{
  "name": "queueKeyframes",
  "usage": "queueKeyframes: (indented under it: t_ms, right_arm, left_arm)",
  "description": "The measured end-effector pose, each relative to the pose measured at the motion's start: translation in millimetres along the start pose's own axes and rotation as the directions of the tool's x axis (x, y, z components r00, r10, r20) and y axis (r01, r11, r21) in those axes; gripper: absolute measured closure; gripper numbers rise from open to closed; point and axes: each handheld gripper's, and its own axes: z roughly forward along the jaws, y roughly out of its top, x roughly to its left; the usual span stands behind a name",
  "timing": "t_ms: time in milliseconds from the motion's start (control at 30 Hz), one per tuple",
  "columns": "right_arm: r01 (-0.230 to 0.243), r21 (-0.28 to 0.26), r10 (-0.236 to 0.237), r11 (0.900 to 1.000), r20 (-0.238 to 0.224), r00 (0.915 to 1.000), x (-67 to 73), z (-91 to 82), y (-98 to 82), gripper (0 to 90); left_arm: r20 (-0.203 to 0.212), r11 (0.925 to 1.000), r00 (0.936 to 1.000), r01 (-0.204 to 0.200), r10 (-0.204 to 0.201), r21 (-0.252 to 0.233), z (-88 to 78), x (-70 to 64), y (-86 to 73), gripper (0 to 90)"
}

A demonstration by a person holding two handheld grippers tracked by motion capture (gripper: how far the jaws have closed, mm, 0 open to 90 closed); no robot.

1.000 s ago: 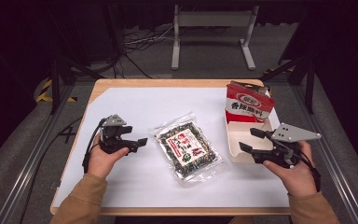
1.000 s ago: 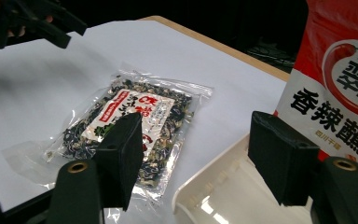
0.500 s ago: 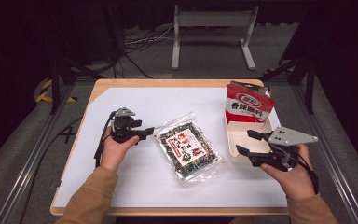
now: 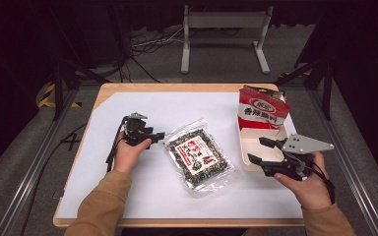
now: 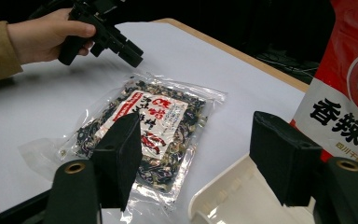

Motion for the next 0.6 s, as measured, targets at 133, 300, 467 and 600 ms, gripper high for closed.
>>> queueKeyframes:
  t_ms: [133,300,467,600]
  right_arm:
    - [0.003,-0.002,-0.003,1.0,-0.005,1.0,0.8,0.9,-0.1,34.6]
    - [0.004,0.0,-0.004,1.0,-0.005,1.0,1.0,1.6,-0.6,34.5]
    - [0.006,-0.002,-0.006,1.0,-0.006,1.0,1.2,1.5,-1.1,34.3]
    - [0.008,0.004,-0.008,1.0,-0.005,1.0,1.2,2.9,-2.1,33.3]
  left_arm:
    - [0.044,0.9989,0.998,0.045,-0.045,0.01,4.5,7.1,-1.7,42.3]
    - [0.09,0.9971,0.9933,0.07,-0.073,0.03,9.5,10.4,-3.1,46.4]
    - [0.126,0.9937,0.986,0.104,-0.109,0.04,13.0,15.3,-5.0,54.0]
    - [0.155,0.9927,0.9812,0.107,-0.115,0.056,14.2,14.5,-5.7,62.6]
